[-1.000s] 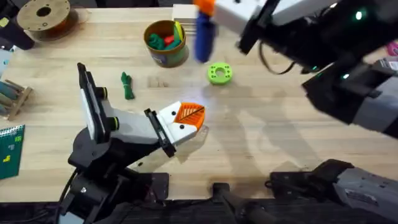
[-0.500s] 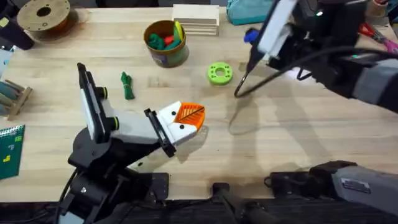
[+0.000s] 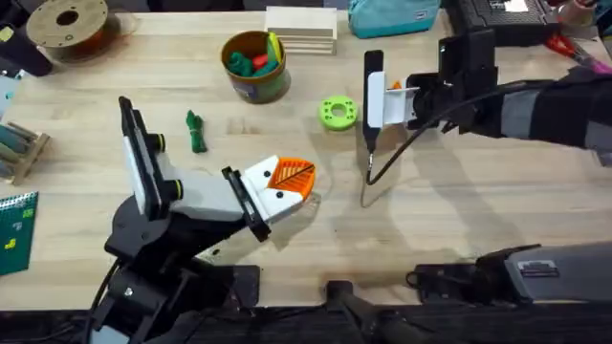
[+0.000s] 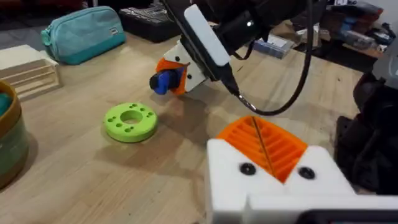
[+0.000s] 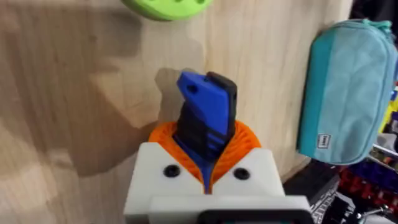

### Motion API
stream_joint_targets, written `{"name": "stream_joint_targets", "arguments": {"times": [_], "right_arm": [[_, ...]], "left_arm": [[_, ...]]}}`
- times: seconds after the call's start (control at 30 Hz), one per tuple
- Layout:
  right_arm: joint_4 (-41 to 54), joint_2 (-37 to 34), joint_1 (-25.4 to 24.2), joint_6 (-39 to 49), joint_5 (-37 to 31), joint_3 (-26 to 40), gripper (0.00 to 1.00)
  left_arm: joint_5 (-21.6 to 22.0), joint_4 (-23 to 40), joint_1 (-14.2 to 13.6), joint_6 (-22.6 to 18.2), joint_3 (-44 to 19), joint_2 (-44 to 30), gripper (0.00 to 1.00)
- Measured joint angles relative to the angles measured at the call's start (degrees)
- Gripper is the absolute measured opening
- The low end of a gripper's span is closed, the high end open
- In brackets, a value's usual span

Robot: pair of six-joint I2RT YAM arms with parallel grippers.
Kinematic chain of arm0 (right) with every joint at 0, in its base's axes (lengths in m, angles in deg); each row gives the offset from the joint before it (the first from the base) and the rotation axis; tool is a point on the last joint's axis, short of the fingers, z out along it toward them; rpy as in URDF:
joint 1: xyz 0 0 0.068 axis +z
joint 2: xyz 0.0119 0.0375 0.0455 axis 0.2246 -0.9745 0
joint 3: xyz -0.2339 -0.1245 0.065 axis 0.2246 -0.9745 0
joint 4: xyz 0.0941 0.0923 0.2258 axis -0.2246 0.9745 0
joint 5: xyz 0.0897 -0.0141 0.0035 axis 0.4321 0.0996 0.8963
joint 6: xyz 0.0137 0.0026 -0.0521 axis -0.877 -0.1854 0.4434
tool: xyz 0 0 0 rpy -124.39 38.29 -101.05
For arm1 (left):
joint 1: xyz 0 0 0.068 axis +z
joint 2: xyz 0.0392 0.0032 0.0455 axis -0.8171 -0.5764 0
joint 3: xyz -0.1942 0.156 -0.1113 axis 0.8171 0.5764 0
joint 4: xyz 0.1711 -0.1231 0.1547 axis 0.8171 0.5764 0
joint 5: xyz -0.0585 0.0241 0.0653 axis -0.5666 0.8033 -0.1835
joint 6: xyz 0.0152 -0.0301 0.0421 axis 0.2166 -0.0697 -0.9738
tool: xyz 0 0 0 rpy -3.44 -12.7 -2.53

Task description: Pick up the gripper from the table and insert it into the empty holder that is missing its gripper. Then pick up a screw, insert it into the mounting hole, and use the screwdriver to tighten it. Finally, clean up the table by picking up the vegetable and placing it into the bucket.

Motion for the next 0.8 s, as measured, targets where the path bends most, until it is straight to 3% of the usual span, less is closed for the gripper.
{"name": "stream_joint_targets", "arguments": {"times": [0.07, 0.27, 0.47, 0.67, 0.7, 0.8], "right_arm": [[2.18, 0.0, 0.02, 0.2, -0.14, 0.57, 0.071], [7.53, 1.28, 1.04, -0.51, -1.12, 2.53, 0.905], [10.03, 2.92, 5.54, -13.55, -4.38, 2.59, 0.948], [14.78, 8.28, 11.89, -28.33, -9.31, 2.51, 0.949], [15.97, 9.44, 12.79, -30.85, -9.67, 2.51, 0.949], [18.65, 12.17, 14.75, -38.52, -10.28, 2.51, 0.949]], "left_arm": [[0.0, 0.0, 0.0, 0.0, 0.0, 0.0, 0.006], [0.0, 0.0, 0.0, 0.0, 0.0, 0.0, 0.006], [0.0, 0.0, 0.0, -0.22, 0.0, 0.0, 0.03], [0.02, 0.0, 0.0, -0.15, 0.0, -0.01, 0.927], [0.02, 0.0, 0.0, -0.2, 0.0, 0.0, 0.972], [0.18, 0.0, 0.0, -0.24, 0.0, 0.0, 0.987]]}}
